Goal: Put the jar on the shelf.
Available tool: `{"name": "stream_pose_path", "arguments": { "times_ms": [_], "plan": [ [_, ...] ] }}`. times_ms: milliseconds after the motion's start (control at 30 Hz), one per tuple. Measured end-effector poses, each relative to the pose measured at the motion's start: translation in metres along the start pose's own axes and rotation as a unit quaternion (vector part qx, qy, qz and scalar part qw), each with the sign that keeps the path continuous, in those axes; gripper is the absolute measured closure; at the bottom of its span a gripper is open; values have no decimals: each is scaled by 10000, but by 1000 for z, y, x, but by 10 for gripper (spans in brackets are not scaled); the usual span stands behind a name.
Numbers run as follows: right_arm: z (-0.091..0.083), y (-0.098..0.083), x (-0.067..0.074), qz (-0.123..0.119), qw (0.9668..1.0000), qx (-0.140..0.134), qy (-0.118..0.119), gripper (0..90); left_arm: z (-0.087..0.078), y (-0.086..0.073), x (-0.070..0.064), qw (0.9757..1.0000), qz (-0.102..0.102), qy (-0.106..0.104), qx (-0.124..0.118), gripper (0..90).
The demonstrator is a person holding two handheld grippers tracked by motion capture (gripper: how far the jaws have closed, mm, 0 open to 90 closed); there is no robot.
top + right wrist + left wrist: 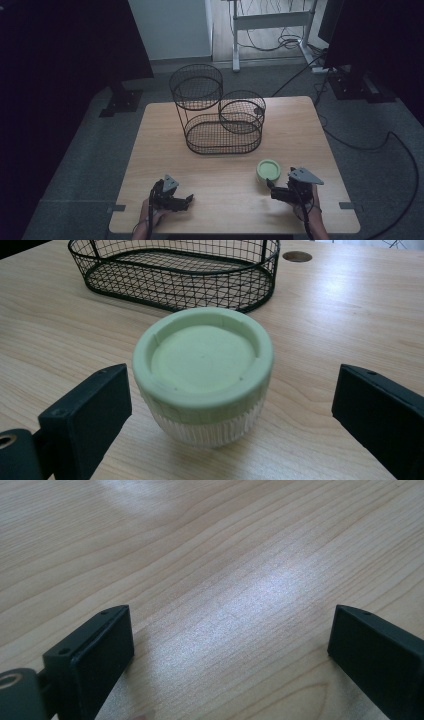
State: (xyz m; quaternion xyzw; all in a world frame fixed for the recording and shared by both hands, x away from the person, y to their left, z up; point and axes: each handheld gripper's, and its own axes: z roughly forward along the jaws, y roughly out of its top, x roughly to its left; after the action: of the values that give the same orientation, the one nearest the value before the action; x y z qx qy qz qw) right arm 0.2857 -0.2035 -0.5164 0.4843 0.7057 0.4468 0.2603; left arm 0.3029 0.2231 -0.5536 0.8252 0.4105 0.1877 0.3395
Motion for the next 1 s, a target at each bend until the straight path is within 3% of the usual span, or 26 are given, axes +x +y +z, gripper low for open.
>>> {"name": "stream_pose_path", "arguments": {
  "times_ms": [600,800,1000],
  "plan": [
    [36,5,8,-361,9985,412,74,5,0,0,0,10000,-2,-18,2,42],
    [56,4,10,-402,9974,592,62,4,0,0,0,10000,-3,-18,1,42],
    [63,-1,13,-356,9981,502,-65,99,0,0,0,10000,-5,-27,1,42]
  ]
}}
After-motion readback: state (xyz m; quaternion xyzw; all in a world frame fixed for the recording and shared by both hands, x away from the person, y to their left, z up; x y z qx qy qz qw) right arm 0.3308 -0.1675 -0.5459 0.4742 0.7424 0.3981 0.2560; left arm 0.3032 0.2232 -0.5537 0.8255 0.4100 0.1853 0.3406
